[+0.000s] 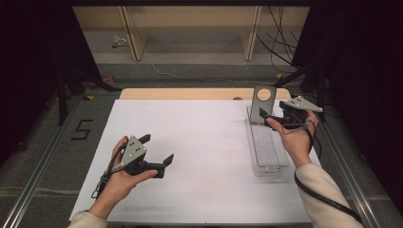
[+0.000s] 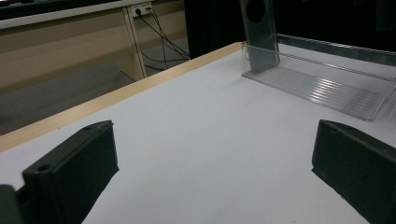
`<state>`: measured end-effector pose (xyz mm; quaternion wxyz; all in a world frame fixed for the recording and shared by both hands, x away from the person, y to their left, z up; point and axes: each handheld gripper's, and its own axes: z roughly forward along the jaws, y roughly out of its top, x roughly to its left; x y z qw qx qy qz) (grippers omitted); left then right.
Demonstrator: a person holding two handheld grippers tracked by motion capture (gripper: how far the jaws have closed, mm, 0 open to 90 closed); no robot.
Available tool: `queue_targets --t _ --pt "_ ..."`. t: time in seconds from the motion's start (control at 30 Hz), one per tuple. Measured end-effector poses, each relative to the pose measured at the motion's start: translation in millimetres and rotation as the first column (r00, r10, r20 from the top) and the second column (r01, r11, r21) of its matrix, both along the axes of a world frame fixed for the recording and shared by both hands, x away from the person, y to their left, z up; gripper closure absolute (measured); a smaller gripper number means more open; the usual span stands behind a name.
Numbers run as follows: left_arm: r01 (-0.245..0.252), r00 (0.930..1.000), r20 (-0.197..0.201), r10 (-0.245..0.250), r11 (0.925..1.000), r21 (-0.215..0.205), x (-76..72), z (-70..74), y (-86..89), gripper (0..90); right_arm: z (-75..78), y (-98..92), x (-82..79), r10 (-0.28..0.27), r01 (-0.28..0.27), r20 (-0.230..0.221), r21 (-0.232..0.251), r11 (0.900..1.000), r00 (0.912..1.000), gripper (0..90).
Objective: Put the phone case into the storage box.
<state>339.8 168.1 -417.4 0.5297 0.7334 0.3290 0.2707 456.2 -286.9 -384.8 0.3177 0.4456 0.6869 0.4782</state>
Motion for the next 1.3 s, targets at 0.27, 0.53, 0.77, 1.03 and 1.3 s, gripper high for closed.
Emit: queue_targets --t 0.27,0.53,0.77,1.03,1.3 --pt "0.003 1.0000 0.001 -0.003 1.0000 -0.001 -0.3 0.1 -0.3 0.0 -0.4 4.9 -11.9 0.047 -0.047 -0.003 -0.009 0.999 0.9989 16.4" --pt "0.011 0.9999 -0.002 -0.011 0.9999 0.000 -0.7 0.2 -1.2 0.0 -0.6 6.9 -22.6 0.084 -0.084 0.001 0.006 0.996 0.9965 16.4" --pt "0.012 0.9999 0.002 -0.012 0.9999 -0.006 -0.8 0.5 -0.3 0.3 -0.7 10.4 -31.8 0.124 -0.124 0.001 0.004 0.992 0.9922 16.4" --pt "0.018 0.9998 0.004 -0.018 0.9998 0.001 -1.2 1.5 0.5 0.6 -3.4 12.2 -44.7 0.176 -0.176 -0.001 0.000 0.984 0.9843 16.3" --pt "0.016 0.9999 0.000 -0.016 0.9998 0.009 -1.8 0.8 0.2 1.0 -5.1 17.0 -56.4 0.224 -0.224 -0.009 -0.009 0.974 0.9745 16.6"
